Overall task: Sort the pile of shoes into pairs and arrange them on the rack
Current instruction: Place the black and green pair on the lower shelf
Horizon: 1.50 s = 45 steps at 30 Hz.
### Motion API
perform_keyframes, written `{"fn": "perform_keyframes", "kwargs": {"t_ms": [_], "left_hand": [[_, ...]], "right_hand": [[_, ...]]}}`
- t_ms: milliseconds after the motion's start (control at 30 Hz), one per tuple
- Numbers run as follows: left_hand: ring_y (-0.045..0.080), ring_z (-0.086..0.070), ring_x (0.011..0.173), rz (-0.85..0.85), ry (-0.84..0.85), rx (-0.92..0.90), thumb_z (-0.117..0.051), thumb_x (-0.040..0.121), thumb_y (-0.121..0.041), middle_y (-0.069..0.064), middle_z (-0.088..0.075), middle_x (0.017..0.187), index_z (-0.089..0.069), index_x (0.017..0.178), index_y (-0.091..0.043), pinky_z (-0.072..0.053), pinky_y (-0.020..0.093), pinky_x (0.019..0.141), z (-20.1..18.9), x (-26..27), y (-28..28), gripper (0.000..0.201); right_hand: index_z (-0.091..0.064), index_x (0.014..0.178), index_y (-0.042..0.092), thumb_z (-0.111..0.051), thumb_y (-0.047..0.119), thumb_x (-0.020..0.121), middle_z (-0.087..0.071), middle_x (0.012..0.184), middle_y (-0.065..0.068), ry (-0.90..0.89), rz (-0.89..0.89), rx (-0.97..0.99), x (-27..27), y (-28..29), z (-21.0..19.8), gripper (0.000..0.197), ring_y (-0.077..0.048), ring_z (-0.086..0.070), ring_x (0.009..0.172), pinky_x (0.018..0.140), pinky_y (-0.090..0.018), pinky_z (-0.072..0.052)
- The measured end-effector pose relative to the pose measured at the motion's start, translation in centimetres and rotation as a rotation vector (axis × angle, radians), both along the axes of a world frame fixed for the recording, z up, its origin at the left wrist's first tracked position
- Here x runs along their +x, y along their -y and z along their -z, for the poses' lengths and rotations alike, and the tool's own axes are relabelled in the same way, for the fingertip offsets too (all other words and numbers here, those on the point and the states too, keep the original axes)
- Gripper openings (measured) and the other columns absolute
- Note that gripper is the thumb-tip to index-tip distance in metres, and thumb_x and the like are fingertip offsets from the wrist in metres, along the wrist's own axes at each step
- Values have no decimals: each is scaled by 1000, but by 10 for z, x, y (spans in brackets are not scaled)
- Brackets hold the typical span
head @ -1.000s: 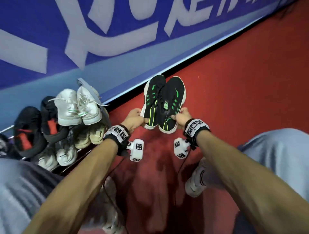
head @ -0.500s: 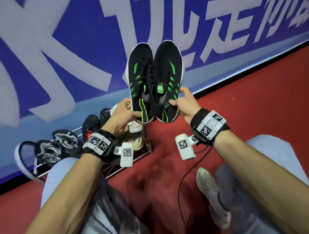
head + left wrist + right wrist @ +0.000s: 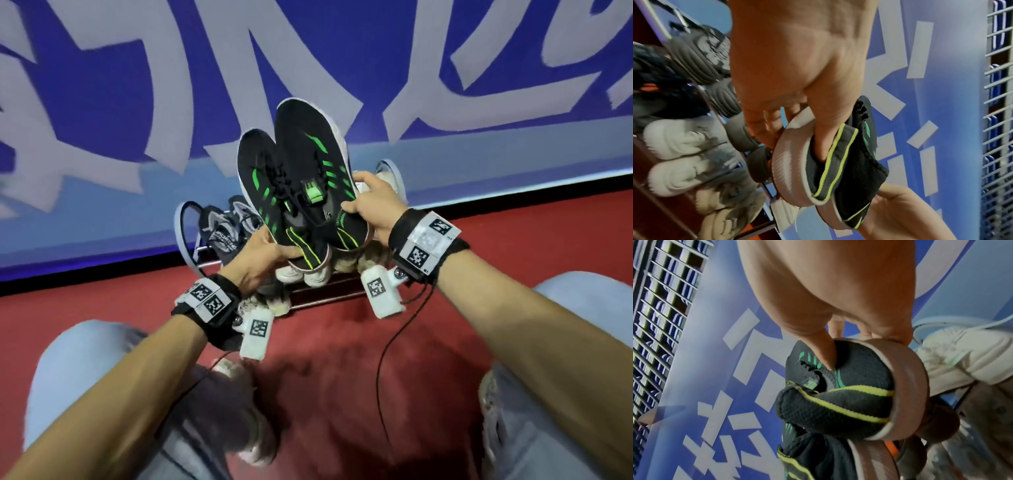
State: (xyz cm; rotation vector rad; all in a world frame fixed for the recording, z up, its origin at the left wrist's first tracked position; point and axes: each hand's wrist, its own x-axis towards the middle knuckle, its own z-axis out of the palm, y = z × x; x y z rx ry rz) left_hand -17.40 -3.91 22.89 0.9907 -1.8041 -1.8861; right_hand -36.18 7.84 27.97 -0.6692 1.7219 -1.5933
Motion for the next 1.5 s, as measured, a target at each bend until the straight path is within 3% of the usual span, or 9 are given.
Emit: {"fn": "perform_keyframes", "kwargs": {"t_ms": [167,333,600,833,967,1133,1300,1400,1500], "left_hand": [[15,-67,77,-30,59,143,-60,99,-11,6,-72,107,-62,111,-19,-52,29,70,19,67,-1,15],[11,-71,90,-20,158,449,-68,91,-7,-1,-74,108,-69,111,-19,-58,26,78,63,137,-5,23],[11,-65,75,-99,420,690,-60,91,7,-1,-71,88,-68,93,-13,-58,22,67,150,217,-32,22],[14,-54,66,2,601,758,-68,79,-1,2,-59,76,-68,75,-15,-52,24,66,193,232,-22,14],[11,-42,52,30,686,705,-60,84,-2,-4,-42,55,-52,58,-20,-43,23,64,210,205,-9,33],[11,-33,52,125,751,551,-55,89,-1,-1,-34,62,-44,72,-19,-43,22,63,241,155,1,27],[18,-48,60,237,824,283,-56,93,-4,5,-49,73,-54,86,-11,-45,26,53,267,102,14,11],[28,-63,87,262,774,233,-56,92,-4,15,-64,100,-57,117,-1,-53,36,71,296,76,22,25],[34,-66,109,202,688,138,-55,90,-7,17,-67,119,-55,128,-4,-56,42,86,333,44,29,38]], "right_hand": [[-60,127,11,-61,-15,81,-67,104,-12,27,-163,82,36,38,21,53,-28,-64,97,93,-45,-55],[-64,120,6,-53,-21,83,-68,112,-23,98,-383,250,75,60,75,48,-35,-67,98,90,-49,-56],[-63,116,12,-50,-13,90,-64,85,-10,252,-605,633,147,44,193,39,-13,-63,48,43,-22,-51],[-63,108,13,-56,-4,88,-71,83,-6,418,-528,894,171,11,280,27,-22,-67,73,62,-30,-50],[-62,112,11,-57,-2,89,-71,94,-7,465,-436,880,160,6,303,27,-23,-66,83,70,-34,-51],[-65,117,18,-62,1,89,-70,115,-4,451,-343,832,123,15,324,34,-24,-65,103,89,-40,-51],[-72,99,22,-69,3,85,-73,107,0,443,-225,788,87,19,347,25,-21,-67,100,95,-43,-52],[-70,95,24,-68,3,87,-73,105,-2,438,-147,796,71,19,360,22,-20,-67,92,94,-41,-51],[-66,94,22,-63,5,91,-71,108,-5,475,-92,807,49,18,374,18,-24,-66,97,95,-43,-49]]}}
